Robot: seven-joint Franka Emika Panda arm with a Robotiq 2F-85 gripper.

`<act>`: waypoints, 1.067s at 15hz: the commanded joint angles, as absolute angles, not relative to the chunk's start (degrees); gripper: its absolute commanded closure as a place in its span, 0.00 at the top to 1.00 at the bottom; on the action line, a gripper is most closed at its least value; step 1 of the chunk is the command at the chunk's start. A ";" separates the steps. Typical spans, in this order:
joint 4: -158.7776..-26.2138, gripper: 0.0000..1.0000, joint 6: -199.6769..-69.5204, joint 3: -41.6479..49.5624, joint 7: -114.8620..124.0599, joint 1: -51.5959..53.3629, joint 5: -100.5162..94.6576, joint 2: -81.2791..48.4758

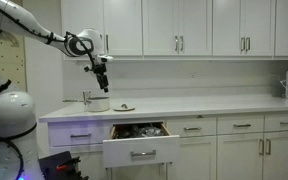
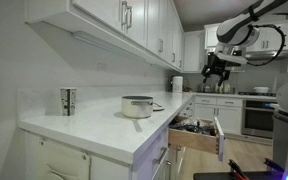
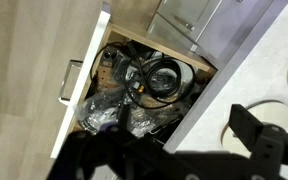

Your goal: Close the second drawer from the left

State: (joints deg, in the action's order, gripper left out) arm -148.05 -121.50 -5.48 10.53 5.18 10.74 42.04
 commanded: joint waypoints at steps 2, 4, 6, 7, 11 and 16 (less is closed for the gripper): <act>-147.97 1.00 -121.37 -5.30 10.29 4.87 11.24 42.05; -147.82 1.00 -121.84 -4.01 9.92 4.60 12.06 41.92; -147.68 1.00 -121.48 -1.91 9.44 4.18 13.11 42.03; -147.67 1.00 -121.38 -0.87 9.23 3.92 13.64 42.07; -147.50 1.00 -121.07 4.08 7.58 1.88 14.68 41.43; -147.40 1.00 -121.07 11.11 3.77 -1.77 15.75 39.71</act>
